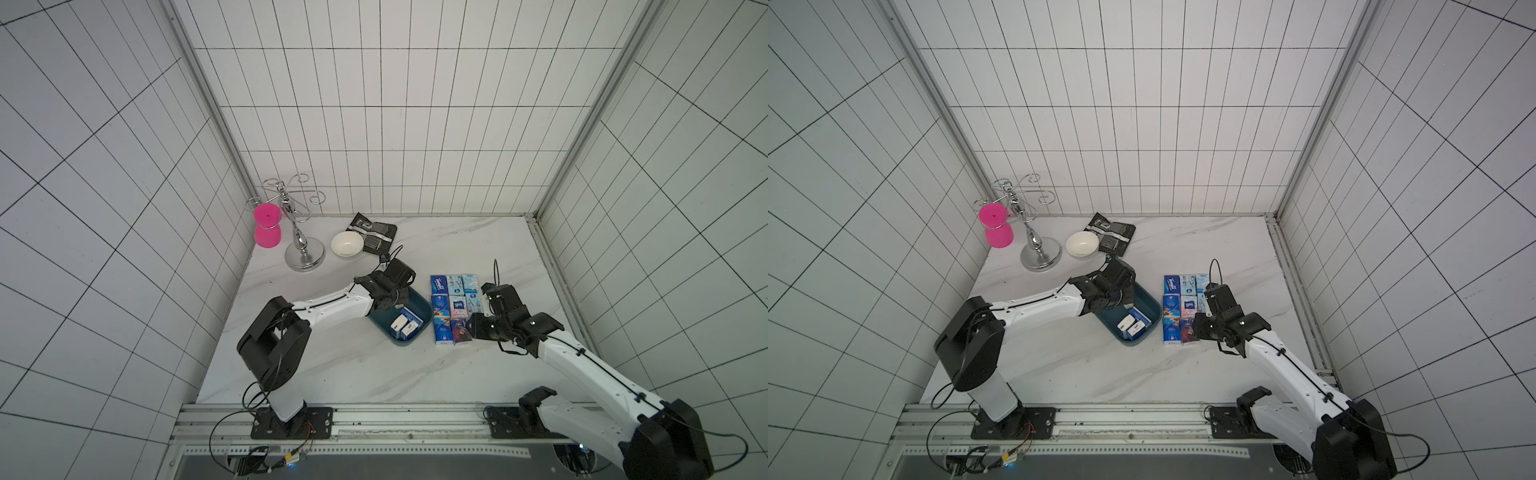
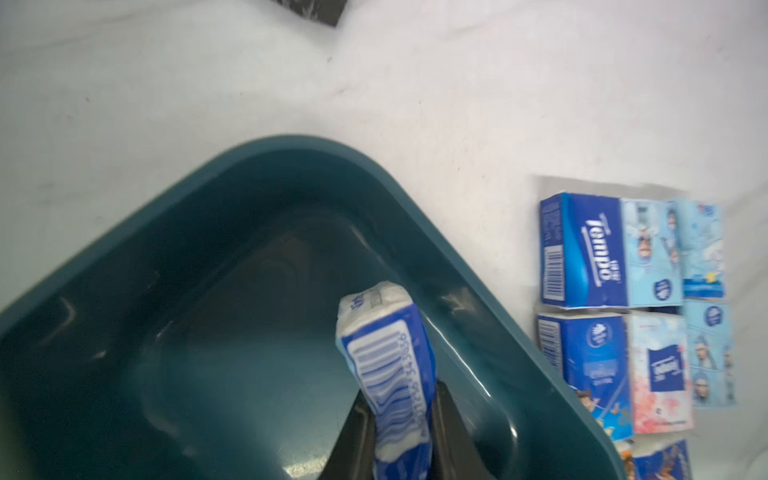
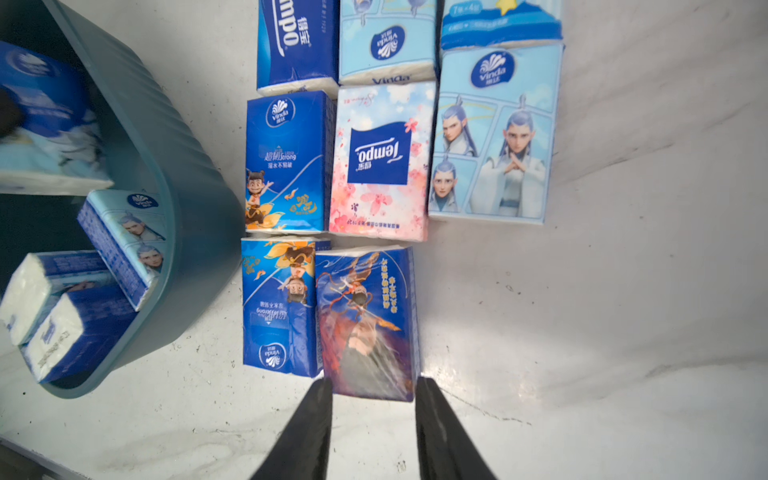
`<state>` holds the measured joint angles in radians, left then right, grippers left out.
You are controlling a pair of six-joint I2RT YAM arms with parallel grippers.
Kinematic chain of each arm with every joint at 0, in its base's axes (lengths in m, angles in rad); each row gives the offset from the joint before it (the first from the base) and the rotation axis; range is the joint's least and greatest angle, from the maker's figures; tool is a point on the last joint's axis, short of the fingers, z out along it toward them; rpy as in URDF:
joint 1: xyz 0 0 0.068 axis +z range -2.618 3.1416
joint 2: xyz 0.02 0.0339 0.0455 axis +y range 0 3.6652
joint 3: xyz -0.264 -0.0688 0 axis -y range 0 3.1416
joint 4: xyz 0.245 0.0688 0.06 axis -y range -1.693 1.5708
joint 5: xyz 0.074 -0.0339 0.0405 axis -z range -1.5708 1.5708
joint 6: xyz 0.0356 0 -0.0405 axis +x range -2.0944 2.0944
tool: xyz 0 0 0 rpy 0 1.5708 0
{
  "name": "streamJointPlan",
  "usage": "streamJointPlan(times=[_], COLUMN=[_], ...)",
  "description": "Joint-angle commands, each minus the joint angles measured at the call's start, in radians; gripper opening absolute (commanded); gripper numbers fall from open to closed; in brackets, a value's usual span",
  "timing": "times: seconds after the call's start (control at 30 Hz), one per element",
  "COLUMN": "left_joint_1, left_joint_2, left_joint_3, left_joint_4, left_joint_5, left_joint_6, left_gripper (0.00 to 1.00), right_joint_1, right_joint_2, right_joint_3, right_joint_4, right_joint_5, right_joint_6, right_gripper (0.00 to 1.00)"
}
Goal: Take the pocket tissues out of the storage box
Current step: Pick up the pocket tissues from the storage box, then place the pocket tissues at the center of the board.
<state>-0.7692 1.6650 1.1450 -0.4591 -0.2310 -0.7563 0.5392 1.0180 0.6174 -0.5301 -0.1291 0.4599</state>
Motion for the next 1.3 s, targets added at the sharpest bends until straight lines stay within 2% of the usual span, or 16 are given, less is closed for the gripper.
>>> streamJointPlan(times=[0.0, 0.1, 0.27, 0.37, 0.67, 1.0, 1.13, 1.27], left_joint_1=[-0.022, -0.067, -0.179, -0.236, -0.367, -0.389, -0.386, -0.376], left_joint_2=[-0.091, -0.123, -0.093, -0.03, 0.234, 0.427, 0.454, 0.478], left_joint_3=[0.006, 0.033, 0.109, 0.161, 0.34, 0.419, 0.426, 0.426], left_joint_4=[0.0, 0.003, 0.027, 0.067, 0.137, 0.237, 0.272, 0.29], left_joint_5=[-0.064, -0.06, -0.011, 0.053, 0.17, 0.243, 0.237, 0.282], left_joint_6=[0.06, 0.094, 0.117, 0.108, 0.066, -0.026, -0.036, -0.078], left_gripper=[0.17, 0.17, 0.17, 0.17, 0.17, 0.18, 0.18, 0.19], right_joint_1=[0.006, -0.045, -0.187, -0.224, -0.25, -0.292, -0.305, -0.319], right_joint_2=[-0.019, -0.023, -0.129, -0.141, -0.144, -0.173, -0.173, -0.186], right_joint_3=[0.056, 0.072, 0.116, 0.18, 0.294, 0.33, 0.332, 0.325], right_joint_4=[-0.025, -0.047, -0.085, -0.132, -0.164, -0.199, -0.227, -0.232], right_joint_5=[0.04, 0.064, 0.095, 0.131, 0.218, 0.254, 0.258, 0.251], right_joint_6=[0.0, 0.006, 0.019, 0.009, 0.015, -0.021, -0.032, -0.04], right_gripper=[0.37, 0.37, 0.38, 0.38, 0.39, 0.4, 0.41, 0.41])
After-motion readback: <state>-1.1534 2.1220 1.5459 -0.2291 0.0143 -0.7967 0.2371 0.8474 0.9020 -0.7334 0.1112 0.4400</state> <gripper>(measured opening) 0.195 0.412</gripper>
